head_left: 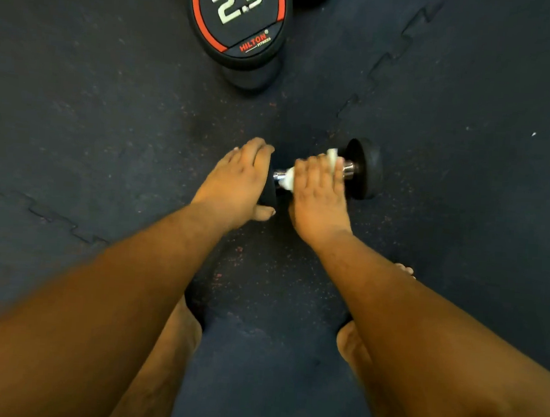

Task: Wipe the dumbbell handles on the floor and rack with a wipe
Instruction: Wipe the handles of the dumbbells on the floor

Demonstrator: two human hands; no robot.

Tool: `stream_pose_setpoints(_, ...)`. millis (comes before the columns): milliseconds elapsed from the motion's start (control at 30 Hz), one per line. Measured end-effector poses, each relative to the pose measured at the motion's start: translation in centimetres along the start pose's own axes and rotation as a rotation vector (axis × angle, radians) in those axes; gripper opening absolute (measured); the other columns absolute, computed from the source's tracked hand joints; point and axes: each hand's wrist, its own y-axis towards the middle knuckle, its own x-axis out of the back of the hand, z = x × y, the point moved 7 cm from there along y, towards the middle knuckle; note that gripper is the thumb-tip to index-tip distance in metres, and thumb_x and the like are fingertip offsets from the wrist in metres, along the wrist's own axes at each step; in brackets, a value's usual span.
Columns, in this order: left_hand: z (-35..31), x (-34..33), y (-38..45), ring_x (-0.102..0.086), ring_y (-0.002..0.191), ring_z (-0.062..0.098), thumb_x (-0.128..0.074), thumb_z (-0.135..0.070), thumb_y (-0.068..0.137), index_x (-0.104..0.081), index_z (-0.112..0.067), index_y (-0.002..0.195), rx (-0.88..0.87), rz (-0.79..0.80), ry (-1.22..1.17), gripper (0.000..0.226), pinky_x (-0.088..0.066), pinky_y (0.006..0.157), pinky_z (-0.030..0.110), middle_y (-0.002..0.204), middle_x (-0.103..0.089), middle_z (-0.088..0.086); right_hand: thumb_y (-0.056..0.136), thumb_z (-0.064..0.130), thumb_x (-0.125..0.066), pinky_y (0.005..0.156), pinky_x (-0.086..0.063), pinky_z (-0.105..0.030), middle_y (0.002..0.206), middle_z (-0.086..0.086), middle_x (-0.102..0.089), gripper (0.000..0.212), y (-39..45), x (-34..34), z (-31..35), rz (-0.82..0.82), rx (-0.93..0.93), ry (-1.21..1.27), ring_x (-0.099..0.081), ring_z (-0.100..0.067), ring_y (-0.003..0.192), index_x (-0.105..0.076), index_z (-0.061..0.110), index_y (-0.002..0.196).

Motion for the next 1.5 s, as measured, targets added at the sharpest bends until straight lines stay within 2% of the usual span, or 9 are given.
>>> stream_pose_setpoints(100,-0.7,-1.6,-1.5,-0.004,0.157,0.025,-0.082,-0.043,0.079,0.0,-0.006,0.16,0.027,-0.051,0.033,0.121,-0.011,0.127,0.046,0.169,-0.005,0.012,0.092,0.023,-0.054,0.122,-0.022,-0.051,0.124,-0.013,-0.057,0.049,1.6,0.7,1.5,-0.017,0.215,0.066,-0.053,-0.034,0.121,-0.047,0.006,0.138)
stream_pose_setpoints(233,-0.9,-1.4,-0.5,-0.003,0.157,0.027,-0.086,-0.049,0.072,0.005,-0.005,0.159,0.085,-0.032,0.08,0.134,-0.011,0.127,0.049,0.169,-0.004,0.014,0.088,0.017,-0.062,0.115,-0.033,-0.05,0.11,-0.012,-0.061,0.033,2.0,0.5,-2.9,-0.02,0.031,0.098,-0.057,-0.033,0.106,-0.055,0.01,0.12)
stream_pose_setpoints(367,-0.3,-0.7,0.6,-0.012,0.156,0.027,-0.092,-0.042,0.066,-0.003,-0.006,0.16,0.092,-0.017,0.003,0.135,-0.013,0.127,0.043,0.167,-0.013,0.014,0.094,0.014,-0.038,0.122,-0.016,-0.057,0.139,-0.023,-0.047,0.054,0.8,0.2,-0.9,-0.036,0.039,0.015,-0.039,-0.042,0.136,-0.035,0.001,0.146)
stream_pose_setpoints(467,-0.2,-0.3,0.6,-0.023,0.152,0.028,-0.095,-0.03,0.062,-0.014,-0.009,0.159,0.119,-0.013,-0.111,0.128,-0.02,0.125,0.039,0.165,-0.02,0.011,0.097,0.016,-0.021,0.126,-0.006,-0.05,0.166,-0.021,-0.011,0.064,0.1,0.7,2.1,-0.006,0.226,0.056,-0.007,-0.035,0.155,-0.009,-0.001,0.158)
stream_pose_setpoints(667,-1.7,1.8,-1.4,-0.029,0.148,0.028,-0.091,-0.045,0.053,-0.026,-0.012,0.156,0.123,-0.057,-0.224,0.126,-0.031,0.121,0.045,0.158,-0.032,0.008,0.093,0.003,-0.031,0.126,-0.002,-0.04,0.168,-0.013,-0.001,0.072,-4.6,2.5,-1.1,0.024,0.284,0.252,0.002,-0.025,0.155,-0.002,0.007,0.158)
stream_pose_setpoints(900,-9.6,9.1,-2.3,-0.029,0.141,0.03,-0.089,-0.046,0.054,-0.033,-0.011,0.153,-0.07,-0.182,-0.065,0.119,-0.033,0.115,0.042,0.148,-0.036,0.01,0.095,0.0,-0.051,0.109,-0.043,-0.038,0.146,-0.005,-0.054,0.052,-8.4,7.0,-9.1,-0.09,-0.368,0.899,-0.051,-0.024,0.133,-0.053,0.018,0.144)
stream_pose_setpoints(1067,-14.2,10.9,-0.9,-0.029,0.141,0.033,-0.088,-0.054,0.059,-0.025,-0.009,0.155,-0.128,-0.145,0.214,0.124,-0.03,0.117,0.044,0.149,-0.034,0.01,0.096,0.012,-0.051,0.081,-0.055,-0.045,0.104,-0.002,-0.068,0.026,-10.5,8.0,-13.0,-0.122,-0.686,1.106,-0.065,-0.023,0.093,-0.059,0.02,0.119)
stream_pose_setpoints(1167,-16.0,10.4,-0.5,-0.027,0.143,0.034,-0.087,-0.056,0.063,-0.018,-0.009,0.158,-0.139,-0.125,0.314,0.127,-0.029,0.118,0.045,0.153,-0.03,0.011,0.099,0.022,-0.054,0.073,-0.056,-0.045,0.086,0.007,-0.061,0.01,-11.6,8.2,-14.5,-0.131,-0.775,1.151,-0.064,-0.018,0.08,-0.055,0.018,0.108)
stream_pose_setpoints(1500,-21.3,6.6,0.2,-0.004,0.155,0.035,-0.075,-0.048,0.086,0.015,-0.016,0.16,-0.051,0.008,0.299,0.121,-0.018,0.124,0.052,0.168,-0.001,0.009,0.096,0.027,-0.061,0.062,-0.052,-0.028,0.084,0.008,-0.066,0.003,-14.7,8.7,-18.9,-0.152,-0.84,1.218,-0.064,-0.007,0.073,-0.062,0.025,0.099)
